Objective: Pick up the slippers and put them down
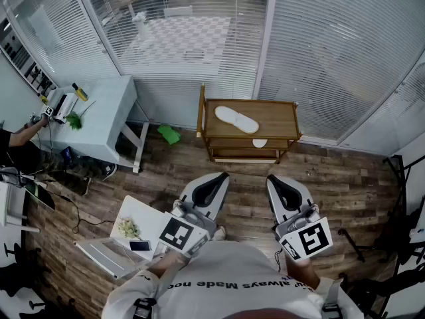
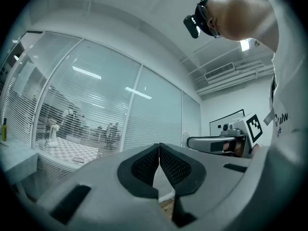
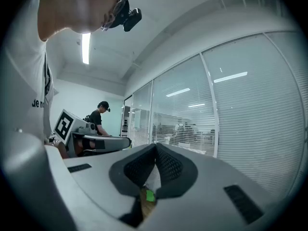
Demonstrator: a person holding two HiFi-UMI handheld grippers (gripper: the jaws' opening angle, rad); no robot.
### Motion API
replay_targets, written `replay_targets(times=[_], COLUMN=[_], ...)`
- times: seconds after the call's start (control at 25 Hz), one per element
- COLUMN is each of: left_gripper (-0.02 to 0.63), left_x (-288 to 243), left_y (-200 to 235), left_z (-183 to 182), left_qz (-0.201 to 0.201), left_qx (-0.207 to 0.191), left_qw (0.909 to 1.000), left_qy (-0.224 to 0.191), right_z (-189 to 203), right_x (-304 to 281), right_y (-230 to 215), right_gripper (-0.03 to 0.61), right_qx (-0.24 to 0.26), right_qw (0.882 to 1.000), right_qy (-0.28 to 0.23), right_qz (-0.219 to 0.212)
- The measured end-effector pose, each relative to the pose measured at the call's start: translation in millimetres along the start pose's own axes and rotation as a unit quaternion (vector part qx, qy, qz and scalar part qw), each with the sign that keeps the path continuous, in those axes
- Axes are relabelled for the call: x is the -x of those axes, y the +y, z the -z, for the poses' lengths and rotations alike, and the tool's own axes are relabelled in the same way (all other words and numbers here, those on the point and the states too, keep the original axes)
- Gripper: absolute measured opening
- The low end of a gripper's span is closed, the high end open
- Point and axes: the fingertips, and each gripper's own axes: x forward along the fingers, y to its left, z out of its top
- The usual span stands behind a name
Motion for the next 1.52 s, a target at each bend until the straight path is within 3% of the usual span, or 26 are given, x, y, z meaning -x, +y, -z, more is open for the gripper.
replay_targets(times=[0.56, 0.92, 1.24, 1.52], left_gripper=[0.012, 0.014, 0.014, 0.014], left_x=[31.4, 44.4, 23.0, -33.1], left_y=[47.3, 66.4, 72.8, 87.3], left_z=[10.5, 17.4, 20.9, 24.2], left_qz=[0.009, 0.012, 0.000, 0.005], left_qx=[0.013, 0.019, 0.017, 0.020], left_qw=[0.9999, 0.9997, 0.9998, 0.9998], left_qy=[0.005, 0.014, 0.007, 0.006], right_z=[5.6, 17.3, 15.9, 25.3], right_x=[-37.5, -59.9, -67.0, -87.9], right_y=[35.0, 54.2, 28.3, -28.7], right_gripper=[0.017, 0.017, 0.017, 0.017], right_qx=[0.004, -0.005, 0.001, -0.013], right_qw=[1.000, 1.000, 1.000, 1.000], right_qy=[-0.009, 0.010, -0.006, -0.004], right_qz=[0.021, -0.002, -0.005, -0.001])
